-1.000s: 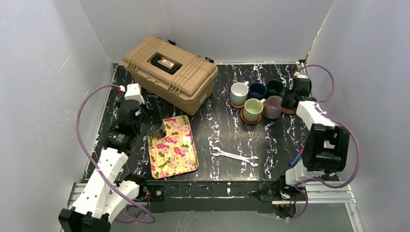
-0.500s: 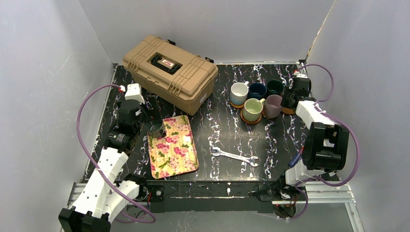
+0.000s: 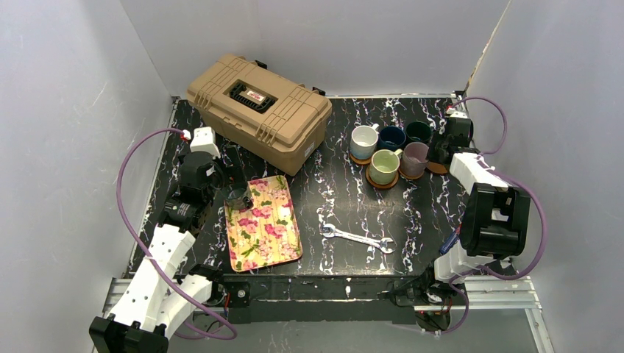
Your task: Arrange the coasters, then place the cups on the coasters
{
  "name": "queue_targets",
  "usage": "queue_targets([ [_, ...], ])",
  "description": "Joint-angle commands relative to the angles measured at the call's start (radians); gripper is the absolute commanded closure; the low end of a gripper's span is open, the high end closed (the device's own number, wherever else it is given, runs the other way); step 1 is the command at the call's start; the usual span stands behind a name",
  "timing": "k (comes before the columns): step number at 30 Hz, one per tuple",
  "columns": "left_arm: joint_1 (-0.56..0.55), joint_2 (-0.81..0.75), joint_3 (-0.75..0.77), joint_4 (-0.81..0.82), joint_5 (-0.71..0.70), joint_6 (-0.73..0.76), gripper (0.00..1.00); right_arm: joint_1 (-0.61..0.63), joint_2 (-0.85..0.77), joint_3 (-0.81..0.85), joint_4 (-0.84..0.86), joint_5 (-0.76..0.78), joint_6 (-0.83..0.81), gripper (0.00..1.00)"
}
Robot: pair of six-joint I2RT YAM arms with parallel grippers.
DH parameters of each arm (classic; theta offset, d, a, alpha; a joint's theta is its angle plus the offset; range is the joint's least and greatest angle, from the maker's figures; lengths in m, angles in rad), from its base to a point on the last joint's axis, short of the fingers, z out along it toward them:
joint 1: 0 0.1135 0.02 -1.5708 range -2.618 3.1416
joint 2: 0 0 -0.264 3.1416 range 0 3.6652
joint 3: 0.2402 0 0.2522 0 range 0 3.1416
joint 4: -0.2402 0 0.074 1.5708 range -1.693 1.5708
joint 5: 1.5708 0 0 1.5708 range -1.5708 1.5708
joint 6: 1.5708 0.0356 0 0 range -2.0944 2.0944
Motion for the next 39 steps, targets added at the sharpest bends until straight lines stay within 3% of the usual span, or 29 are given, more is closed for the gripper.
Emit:
queue_targets([
  [1, -0.004, -0.001, 0.004, 0.002, -0.001, 0.011, 0.02, -0.005, -0.002, -0.005, 0.060, -0.014, 0.006, 0.92],
  [5, -0.004, -0.002, 0.004, 0.002, -0.001, 0.010, 0.02, -0.005, -0.024, -0.008, 0.046, -0.009, 0.005, 0.81],
  [13, -0.004, -0.005, 0.004, 0.001, -0.001, 0.010, 0.02, -0.005, -0.140, 0.000, -0.017, 0.015, 0.006, 0.46],
  [16, -0.003, -0.007, 0.004, 0.002, -0.001, 0.009, 0.02, -0.005, -0.209, 0.016, -0.065, 0.011, 0.025, 0.38],
  [21, -0.003, -0.005, 0.003, 0.004, 0.008, 0.002, 0.02, 0.047, -0.315, 0.061, -0.168, -0.052, 0.147, 0.35],
  [26, -0.002, 0.006, 0.002, 0.008, 0.013, -0.003, 0.02, 0.384, -0.420, 0.064, -0.218, 0.124, 0.282, 0.33],
  [31, 0.007, 0.034, 0.003, 0.007, 0.024, -0.018, 0.02, 0.752, -0.466, -0.044, -0.072, 0.304, 0.479, 0.33],
  [35, 0.036, 0.068, 0.011, -0.008, 0.027, -0.023, 0.02, 1.024, -0.342, -0.053, 0.059, 0.421, 0.508, 0.32],
  [39, 0.110, 0.084, 0.011, -0.009, 0.055, -0.046, 0.02, 1.189, -0.139, 0.024, 0.155, 0.399, 0.474, 0.32],
])
